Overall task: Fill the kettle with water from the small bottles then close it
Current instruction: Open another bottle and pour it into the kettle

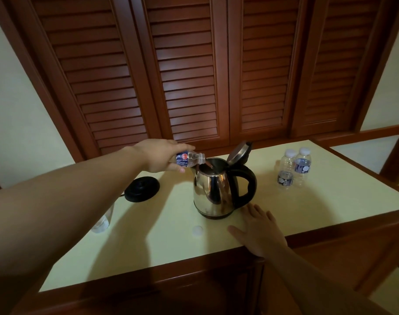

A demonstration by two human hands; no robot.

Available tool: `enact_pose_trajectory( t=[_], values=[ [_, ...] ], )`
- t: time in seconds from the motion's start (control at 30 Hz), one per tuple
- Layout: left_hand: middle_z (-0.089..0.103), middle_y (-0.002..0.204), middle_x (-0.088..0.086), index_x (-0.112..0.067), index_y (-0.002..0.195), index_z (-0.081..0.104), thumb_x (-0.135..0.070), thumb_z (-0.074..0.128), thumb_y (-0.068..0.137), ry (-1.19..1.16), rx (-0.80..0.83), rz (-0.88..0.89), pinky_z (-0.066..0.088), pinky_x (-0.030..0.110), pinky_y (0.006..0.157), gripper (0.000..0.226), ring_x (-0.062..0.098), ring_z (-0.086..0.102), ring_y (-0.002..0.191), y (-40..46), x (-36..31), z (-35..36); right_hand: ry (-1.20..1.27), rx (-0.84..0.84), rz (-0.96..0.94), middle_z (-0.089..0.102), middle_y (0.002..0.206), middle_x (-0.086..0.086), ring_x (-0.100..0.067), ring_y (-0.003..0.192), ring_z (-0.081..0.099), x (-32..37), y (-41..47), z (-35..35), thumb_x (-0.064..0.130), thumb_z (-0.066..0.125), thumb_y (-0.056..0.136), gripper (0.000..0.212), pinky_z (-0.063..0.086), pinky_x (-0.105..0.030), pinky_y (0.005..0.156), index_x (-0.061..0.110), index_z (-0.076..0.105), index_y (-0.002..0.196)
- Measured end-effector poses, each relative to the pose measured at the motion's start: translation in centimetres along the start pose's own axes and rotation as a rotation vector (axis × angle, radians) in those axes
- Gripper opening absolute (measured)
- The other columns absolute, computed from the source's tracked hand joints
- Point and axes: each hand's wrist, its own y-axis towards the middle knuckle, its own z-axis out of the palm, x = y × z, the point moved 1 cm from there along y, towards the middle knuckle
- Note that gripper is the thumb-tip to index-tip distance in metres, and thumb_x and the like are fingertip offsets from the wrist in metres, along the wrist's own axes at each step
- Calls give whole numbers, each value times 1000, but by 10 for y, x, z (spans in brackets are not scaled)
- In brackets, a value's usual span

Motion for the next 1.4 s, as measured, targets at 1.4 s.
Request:
enact_pose_trajectory(
  t=[1.4],
  values=[
    [57, 142, 5, -37, 157, 30, -60, 64, 94, -96, -129, -21, 42, 34, 85, 75, 26, 57, 122, 10, 2, -14, -15, 22, 9, 7, 173, -1, -21, 159, 4, 3, -2, -4, 83, 24, 90, 94, 6, -48, 128, 27, 10, 164]
  ],
)
